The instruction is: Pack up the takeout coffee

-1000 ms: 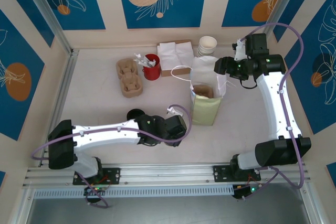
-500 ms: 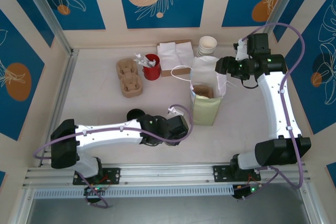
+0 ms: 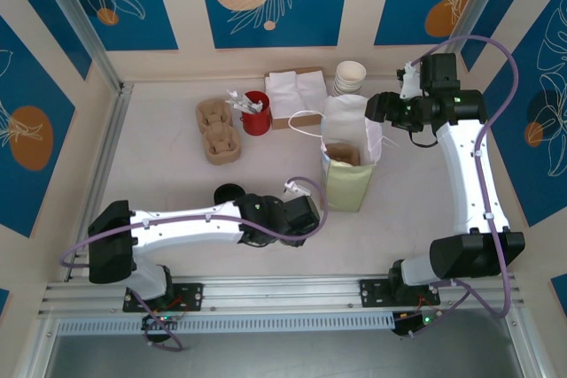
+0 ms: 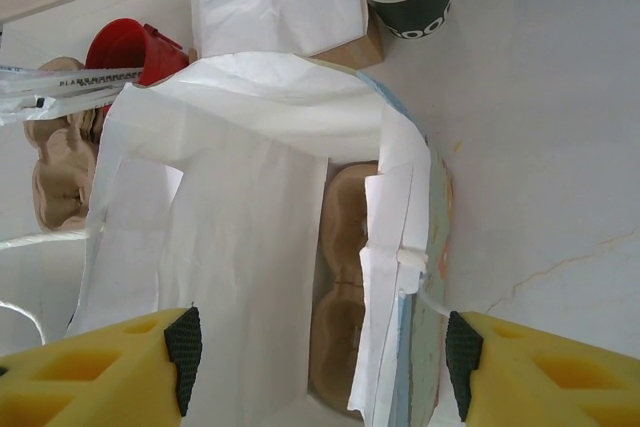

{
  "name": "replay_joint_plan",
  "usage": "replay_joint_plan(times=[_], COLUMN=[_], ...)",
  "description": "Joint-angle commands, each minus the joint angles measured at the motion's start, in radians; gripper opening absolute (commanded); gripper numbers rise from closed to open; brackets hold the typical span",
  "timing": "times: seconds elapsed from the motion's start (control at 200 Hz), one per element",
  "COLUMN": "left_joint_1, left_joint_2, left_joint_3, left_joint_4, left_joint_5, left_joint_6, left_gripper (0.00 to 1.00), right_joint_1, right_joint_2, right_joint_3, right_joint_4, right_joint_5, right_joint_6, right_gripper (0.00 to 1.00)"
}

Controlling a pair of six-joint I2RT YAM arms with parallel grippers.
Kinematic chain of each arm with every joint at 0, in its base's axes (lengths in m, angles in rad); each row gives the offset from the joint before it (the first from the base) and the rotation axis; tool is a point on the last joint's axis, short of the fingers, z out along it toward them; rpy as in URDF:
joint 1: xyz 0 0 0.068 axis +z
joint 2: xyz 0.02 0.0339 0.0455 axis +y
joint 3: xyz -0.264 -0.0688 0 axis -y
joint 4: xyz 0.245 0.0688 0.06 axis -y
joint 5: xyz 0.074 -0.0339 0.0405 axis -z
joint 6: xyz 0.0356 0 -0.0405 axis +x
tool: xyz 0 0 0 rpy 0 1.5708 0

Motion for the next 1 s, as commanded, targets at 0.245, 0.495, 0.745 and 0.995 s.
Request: replay_joint_plan(times=[0.245, 0.495, 0.745, 0.995], left_joint_1=[-0.019, -0.02, -0.018, -0.019], left_joint_2=[0.045, 0.072, 0.098, 0.087], left_joint_3=[-0.008, -0.016, -0.031, -0.049], left_joint_4=[-0.049, -0.045, -0.027, -0.001], left_joint_5=[0.039, 0.043, 0.055, 0.042], left_joint_6=[-0.004, -0.011, -0.018, -0.018], left_gripper=[0.79, 0.79, 0.78, 0.72], right_joint_1=[-0.007, -0.007, -0.007, -0.007], right_joint_2=[0.013, 0.017, 0.017, 0.02], right_joint_3=[0.026, 0.021, 0.016, 0.024], right_joint_4=[-0.015, -0.014, -0.011, -0.009], right_joint_5=[-0.039, -0.047, -0.05, -0.05], right_joint_6=[-0.009, -0.004, 0.0, 0.001], right_gripper=[0.68, 0.68, 0.68, 0.68])
